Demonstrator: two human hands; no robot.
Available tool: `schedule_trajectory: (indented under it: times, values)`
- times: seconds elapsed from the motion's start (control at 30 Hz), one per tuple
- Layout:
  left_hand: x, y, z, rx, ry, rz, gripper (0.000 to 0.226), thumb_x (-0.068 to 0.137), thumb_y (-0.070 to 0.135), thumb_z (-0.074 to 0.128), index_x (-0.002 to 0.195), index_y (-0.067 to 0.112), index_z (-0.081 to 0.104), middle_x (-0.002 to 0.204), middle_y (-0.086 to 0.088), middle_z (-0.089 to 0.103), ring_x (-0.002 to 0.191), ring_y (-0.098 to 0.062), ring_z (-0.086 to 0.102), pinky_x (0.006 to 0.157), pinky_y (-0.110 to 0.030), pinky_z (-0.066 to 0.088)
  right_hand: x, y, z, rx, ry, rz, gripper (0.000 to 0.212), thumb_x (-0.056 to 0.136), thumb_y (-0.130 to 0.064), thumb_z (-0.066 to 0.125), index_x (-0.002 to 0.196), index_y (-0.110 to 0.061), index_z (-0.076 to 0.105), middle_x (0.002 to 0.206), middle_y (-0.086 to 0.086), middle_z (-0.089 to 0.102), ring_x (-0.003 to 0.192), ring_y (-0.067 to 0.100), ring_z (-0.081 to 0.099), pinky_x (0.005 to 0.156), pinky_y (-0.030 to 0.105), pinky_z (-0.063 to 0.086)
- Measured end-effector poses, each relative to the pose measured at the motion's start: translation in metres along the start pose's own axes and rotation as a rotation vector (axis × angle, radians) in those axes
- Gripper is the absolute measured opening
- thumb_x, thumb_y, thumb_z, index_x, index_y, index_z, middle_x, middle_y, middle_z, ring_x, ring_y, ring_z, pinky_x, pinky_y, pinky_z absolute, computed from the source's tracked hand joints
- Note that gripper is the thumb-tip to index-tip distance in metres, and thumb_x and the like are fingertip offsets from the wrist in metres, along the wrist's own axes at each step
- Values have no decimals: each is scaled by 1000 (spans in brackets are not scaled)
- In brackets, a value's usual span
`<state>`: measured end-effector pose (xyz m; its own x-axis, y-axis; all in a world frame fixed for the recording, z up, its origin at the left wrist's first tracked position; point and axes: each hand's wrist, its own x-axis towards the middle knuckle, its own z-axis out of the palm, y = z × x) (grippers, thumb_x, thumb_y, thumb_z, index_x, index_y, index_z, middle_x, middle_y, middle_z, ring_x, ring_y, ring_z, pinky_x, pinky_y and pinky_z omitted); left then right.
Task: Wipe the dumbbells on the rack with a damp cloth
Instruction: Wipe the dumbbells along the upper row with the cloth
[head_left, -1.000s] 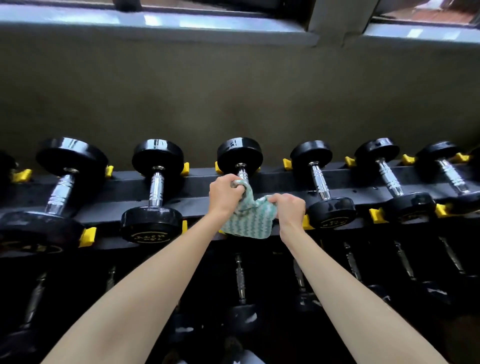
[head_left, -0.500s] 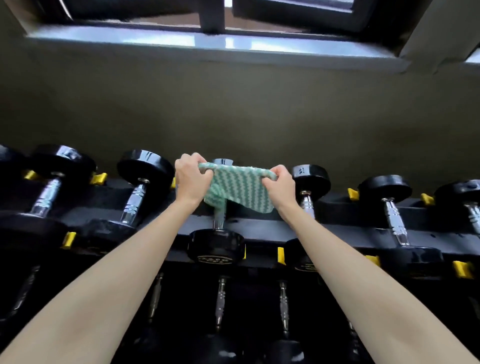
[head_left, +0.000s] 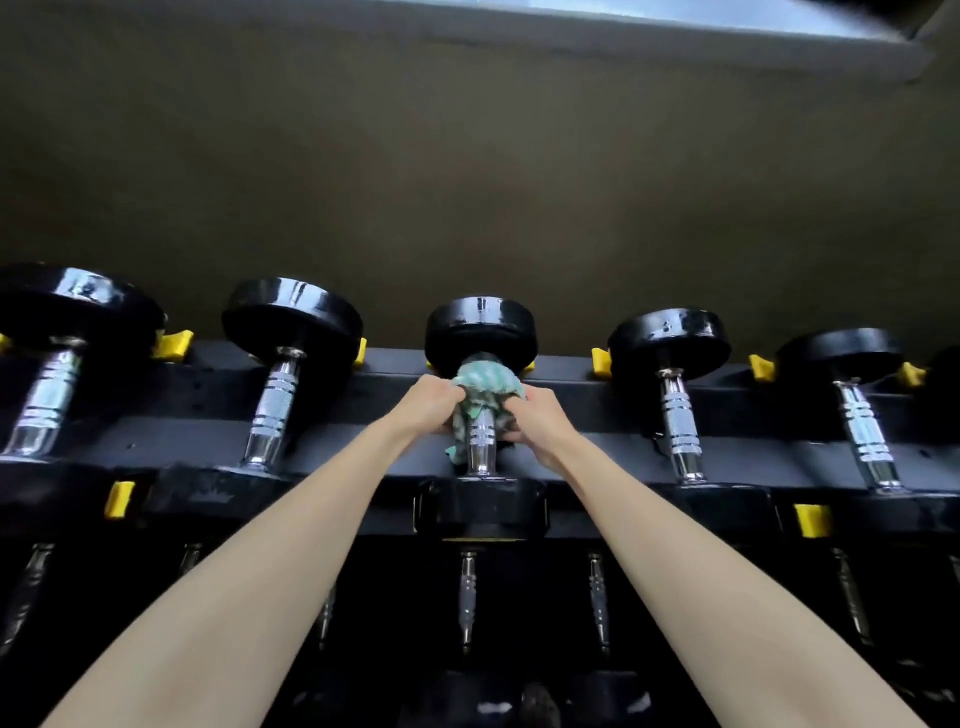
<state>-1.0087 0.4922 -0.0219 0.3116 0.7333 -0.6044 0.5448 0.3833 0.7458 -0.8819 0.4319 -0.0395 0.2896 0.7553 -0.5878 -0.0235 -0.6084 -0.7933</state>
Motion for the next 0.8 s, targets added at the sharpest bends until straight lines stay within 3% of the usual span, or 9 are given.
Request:
schedule_trajectory:
  times: [0.13,0.17,0.23,0.3,0.4,0.47,0.6,0.8]
  values:
    - [-10,-3,-10,123,-103,20,15,83,1,40,73,6,51,75,-12,50,75,-21,51,78,-40,53,-14,-2,-9,-175,-73,61,22,87,3,43,85,-5,64,79,12,63,74,25,62,77,40,56]
    - [-16,-5,-11,164,-133,16,16,83,2,41,72,6,51,74,-12,51,72,-21,53,79,-39,54,-20,-2,-11,-227,-93,89,23,86,5,44,75,-6,60,70,9,58,64,21,57,67,34,55]
    - [-28,-6,-12,239,-198,9,18,82,4,42,65,5,50,68,-12,51,62,-22,50,68,-34,52,-31,0,-16,-323,-132,145,28,85,4,44,63,-12,49,60,2,43,52,14,39,50,22,39]
    - [-39,-8,-12,330,-229,-7,21,78,5,45,58,10,42,60,-9,41,52,-19,37,53,-25,37,-40,2,-19,-367,-171,166,27,86,0,47,63,-15,48,62,1,38,53,13,30,47,21,30]
    - [-53,-8,-11,406,-239,19,29,74,8,47,50,16,31,52,-1,29,51,-17,23,51,-27,20,-52,-2,-20,-409,-171,130,27,84,-4,51,62,-15,41,61,1,30,53,14,24,41,18,26]
    - [-63,-5,-11,427,-249,41,33,73,9,48,49,17,28,51,0,26,51,-16,21,52,-28,18,-58,-5,-21,-425,-157,91,27,81,-4,50,60,-14,37,60,1,28,54,14,23,44,20,25]
    - [-81,2,-11,445,-238,85,34,79,10,48,54,18,25,54,1,25,52,-14,19,52,-27,17,-72,-9,-24,-373,-161,40,1,76,-8,53,75,-8,53,73,6,39,64,16,33,63,27,34]
    - [-113,8,-10,462,-194,258,35,85,7,44,59,17,23,63,-1,27,63,-15,21,59,-29,18,-95,-12,-30,-265,-68,-38,6,74,-6,56,79,-6,61,84,3,55,76,15,52,74,26,42]
